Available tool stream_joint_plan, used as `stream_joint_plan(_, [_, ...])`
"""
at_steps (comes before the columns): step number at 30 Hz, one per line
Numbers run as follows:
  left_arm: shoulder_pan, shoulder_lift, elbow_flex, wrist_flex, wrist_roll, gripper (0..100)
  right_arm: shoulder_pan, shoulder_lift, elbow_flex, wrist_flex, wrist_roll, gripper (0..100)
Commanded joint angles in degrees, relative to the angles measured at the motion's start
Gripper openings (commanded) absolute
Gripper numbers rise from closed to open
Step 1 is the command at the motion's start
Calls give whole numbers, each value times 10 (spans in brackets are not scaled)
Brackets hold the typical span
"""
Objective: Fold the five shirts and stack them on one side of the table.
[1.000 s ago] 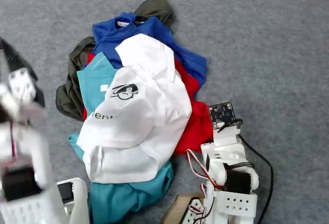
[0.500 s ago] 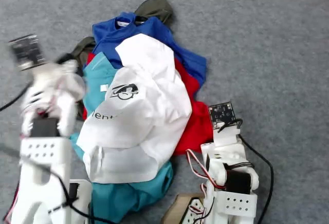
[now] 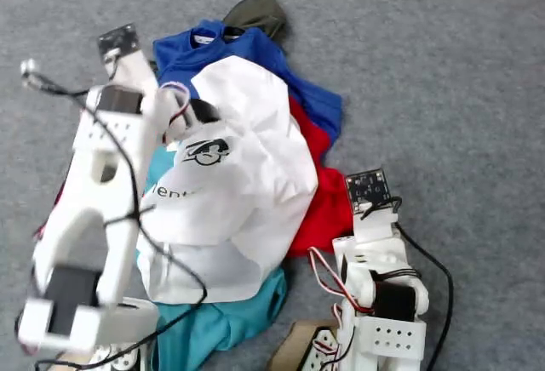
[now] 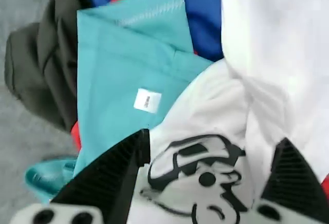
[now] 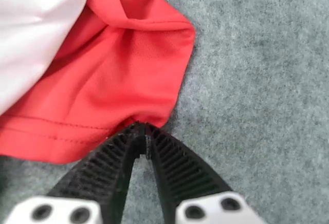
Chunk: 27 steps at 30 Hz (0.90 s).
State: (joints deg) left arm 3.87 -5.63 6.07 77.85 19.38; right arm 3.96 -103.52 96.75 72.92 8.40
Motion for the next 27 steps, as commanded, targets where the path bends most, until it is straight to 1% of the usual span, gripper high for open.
stream_joint_plan(1, [23, 73, -186, 171, 6, 402, -1, -61, 0, 3, 3, 5])
stream_joint_plan(2, [33, 93, -224, 219, 5, 402, -1, -61, 0, 3, 3, 5])
stream_joint_plan(3, [44, 108, -244, 235, 5, 402, -1, -61, 0, 3, 3, 5])
stream_joint_plan(5, [53, 113, -244, 231, 5, 402, -1, -61, 0, 3, 3, 5])
stream_joint_plan(9, [77, 62, -228, 230, 6, 392, -1, -61, 0, 3, 3, 5])
stream_joint_plan(11, [91, 38, -219, 230, 5, 337, -1, -61, 0, 3, 3, 5])
stream_joint_plan(15, [108, 26, -193, 229, 4, 176, -1, -61, 0, 3, 3, 5])
stream_joint_plan(16, [107, 26, -183, 229, 4, 147, -1, -61, 0, 3, 3, 5])
stream_joint_plan(18, [106, 26, -156, 229, -22, 109, -1, -61, 0, 3, 3, 5])
stream_joint_plan(22, [107, 27, -113, 217, -78, 100, -1, -61, 0, 3, 3, 5])
stream_joint_plan(25, [107, 22, -85, 178, -80, 99, -1, -61, 0, 3, 3, 5])
stream_joint_plan(27, [107, 21, -82, 173, -80, 98, -1, -61, 0, 3, 3, 5])
